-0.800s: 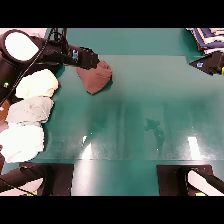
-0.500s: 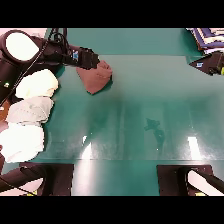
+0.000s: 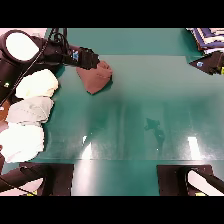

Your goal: Fold the shirts.

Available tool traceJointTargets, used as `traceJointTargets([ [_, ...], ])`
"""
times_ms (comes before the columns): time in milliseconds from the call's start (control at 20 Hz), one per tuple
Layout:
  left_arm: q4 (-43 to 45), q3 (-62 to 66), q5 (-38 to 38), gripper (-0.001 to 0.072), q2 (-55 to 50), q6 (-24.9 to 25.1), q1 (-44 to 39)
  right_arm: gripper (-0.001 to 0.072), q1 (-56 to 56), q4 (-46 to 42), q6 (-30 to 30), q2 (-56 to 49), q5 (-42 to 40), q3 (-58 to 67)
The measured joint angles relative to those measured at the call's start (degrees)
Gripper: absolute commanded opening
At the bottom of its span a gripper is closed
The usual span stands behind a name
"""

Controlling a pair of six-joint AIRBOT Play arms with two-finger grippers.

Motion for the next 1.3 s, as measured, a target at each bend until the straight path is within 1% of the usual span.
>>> traceJointTargets([
  [50,-0.39,0.00,0.00,0.0027,-0.02,0.00,0.00,0.0016,0.00,0.00,0.00,0.00,-0.15,0.00],
  [100,-0.57,0.00,0.11,0.0211,-0.07,0.04,0.00,0.0016,0.00,0.00,0.00,0.00,-0.33,0.00],
  [150,-0.20,0.00,0.59,0.0547,-0.26,0.24,0.00,0.0016,0.00,0.00,0.00,0.00,-0.37,0.00],
  [200,0.94,0.00,1.01,0.0587,-0.61,0.22,0.09,0.0016,0.00,0.00,0.00,0.00,-0.42,0.00],
  [250,3.21,0.00,1.25,0.0587,-1.27,-0.96,0.37,0.0016,0.02,0.00,0.00,0.00,-0.46,0.00],
  [400,11.32,0.00,1.36,0.0588,-5.16,-6.58,2.73,0.0016,0.00,-0.02,0.00,0.00,-0.50,0.00],
  [550,13.94,0.00,2.60,0.0589,-12.04,-9.60,6.36,0.0016,0.02,-0.02,0.00,-0.02,-0.50,-0.02],
  [650,13.25,0.00,4.35,0.0588,-17.14,-10.25,8.24,0.0016,0.00,-0.02,0.00,-0.02,-0.55,-0.02],
  [800,10.19,0.00,7.78,0.0585,-23.52,-9.90,9.38,0.0015,0.02,-0.02,0.00,-0.04,-0.59,-0.02],
  [850,8.59,0.00,8.96,0.0563,-25.18,-9.09,9.64,0.0016,0.02,-0.02,0.00,-0.04,-0.61,-0.02],
  [950,6.12,0.04,10.86,0.0160,-27.23,-7.26,9.97,0.0016,0.02,-0.04,0.00,-0.04,-0.63,-0.02],
  [1000,5.35,0.17,11.63,0.0029,-27.87,-6.56,10.03,0.0016,0.02,-0.02,0.00,-0.04,-0.63,-0.02],
  [1150,4.04,1.70,12.13,0.0021,-28.68,-5.33,10.16,0.0016,0.02,-0.04,0.02,-0.04,-0.59,0.07],
  [1300,4.09,6.40,8.85,0.0021,-27.47,-4.85,10.21,0.0016,0.02,-0.07,0.02,-0.07,-0.22,2.38],
])
